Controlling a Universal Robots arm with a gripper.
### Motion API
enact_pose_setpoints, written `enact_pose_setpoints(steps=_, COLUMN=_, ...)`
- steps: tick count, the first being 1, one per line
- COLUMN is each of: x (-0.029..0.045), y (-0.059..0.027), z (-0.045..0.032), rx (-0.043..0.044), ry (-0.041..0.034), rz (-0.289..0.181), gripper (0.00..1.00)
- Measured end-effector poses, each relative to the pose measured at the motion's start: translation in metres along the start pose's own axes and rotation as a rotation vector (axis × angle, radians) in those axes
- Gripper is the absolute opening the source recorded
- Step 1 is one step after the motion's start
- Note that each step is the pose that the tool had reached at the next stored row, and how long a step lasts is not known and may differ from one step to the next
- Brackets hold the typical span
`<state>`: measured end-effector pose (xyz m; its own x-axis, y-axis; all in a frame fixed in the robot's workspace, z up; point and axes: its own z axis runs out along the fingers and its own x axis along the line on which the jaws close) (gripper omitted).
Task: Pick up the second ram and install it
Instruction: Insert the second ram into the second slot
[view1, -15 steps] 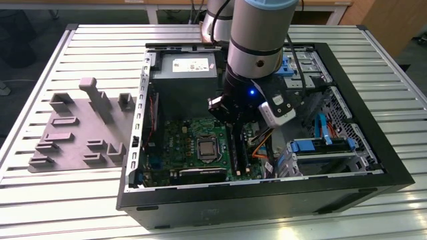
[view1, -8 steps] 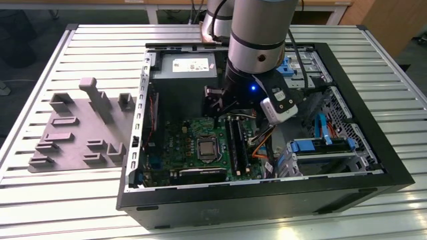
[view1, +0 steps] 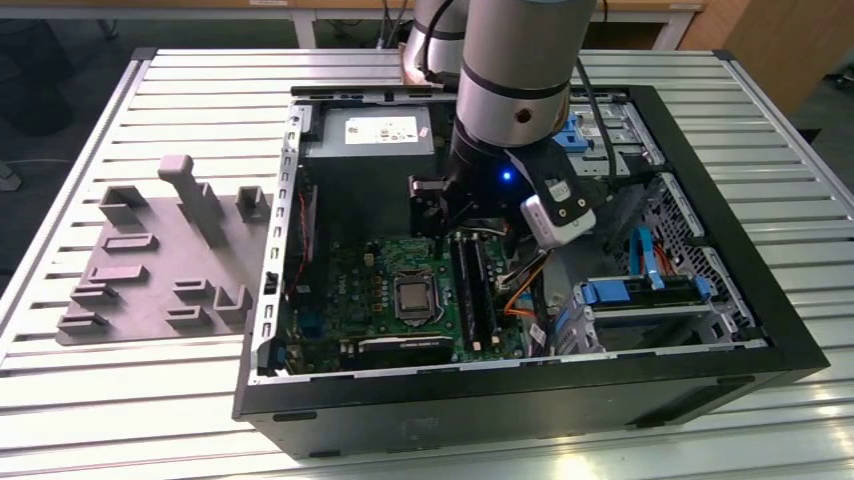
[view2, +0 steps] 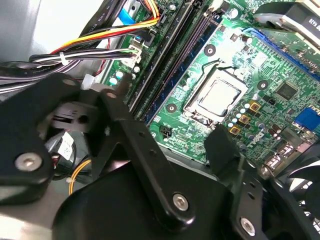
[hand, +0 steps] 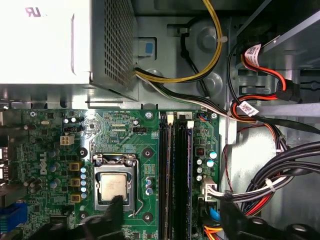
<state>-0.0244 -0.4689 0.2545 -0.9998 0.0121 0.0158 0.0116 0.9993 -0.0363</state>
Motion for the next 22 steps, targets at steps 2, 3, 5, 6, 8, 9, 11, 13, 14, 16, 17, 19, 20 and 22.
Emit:
enact_pose_setpoints(steps=2, x=0.0000, y=0.0000, z=-0.0001, rx=0.0000, ry=0.0000, rz=0.000, gripper=0.82)
enact_pose_setpoints(steps=3, x=0.0000, y=0.0000, z=-0.0001, rx=0.0000, ry=0.0001, rz=0.000, gripper=0.82)
enact_pose_setpoints(steps=5, x=0.0000, y=0.0000, z=-0.0002, rx=0.0000, ry=0.0000, rz=0.000, gripper=0.81)
enact_pose_setpoints(steps=6, x=0.0000, y=0.0000, z=-0.0002, rx=0.0000, ry=0.0000, rz=0.000, gripper=0.81)
enact_pose_setpoints(steps=8, x=0.0000, y=0.0000, z=-0.0003, rx=0.0000, ry=0.0000, rz=0.000, gripper=0.74)
enact_pose_setpoints(steps=9, x=0.0000, y=0.0000, z=-0.0003, rx=0.0000, ry=0.0000, rz=0.000, gripper=0.74)
enact_pose_setpoints(steps=11, x=0.0000, y=0.0000, z=-0.0004, rx=0.0000, ry=0.0000, rz=0.000, gripper=0.73)
enact_pose_setpoints(steps=13, x=0.0000, y=0.0000, z=-0.0005, rx=0.0000, ry=0.0000, rz=0.000, gripper=0.65)
enact_pose_setpoints(steps=14, x=0.0000, y=0.0000, z=-0.0005, rx=0.0000, ry=0.0000, rz=0.000, gripper=0.65)
enact_pose_setpoints(steps=16, x=0.0000, y=0.0000, z=-0.0006, rx=0.0000, ry=0.0000, rz=0.000, gripper=0.64)
enact_pose_setpoints(steps=17, x=0.0000, y=0.0000, z=-0.0006, rx=0.0000, ry=0.0000, rz=0.000, gripper=0.64)
enact_pose_setpoints(steps=19, x=0.0000, y=0.0000, z=-0.0007, rx=0.0000, ry=0.0000, rz=0.000, gripper=0.57)
enact_pose_setpoints(steps=20, x=0.0000, y=0.0000, z=-0.0008, rx=0.0000, ry=0.0000, rz=0.000, gripper=0.57)
enact_pose_setpoints(steps=22, x=0.0000, y=0.0000, z=-0.0008, rx=0.0000, ry=0.0000, rz=0.000, gripper=0.56)
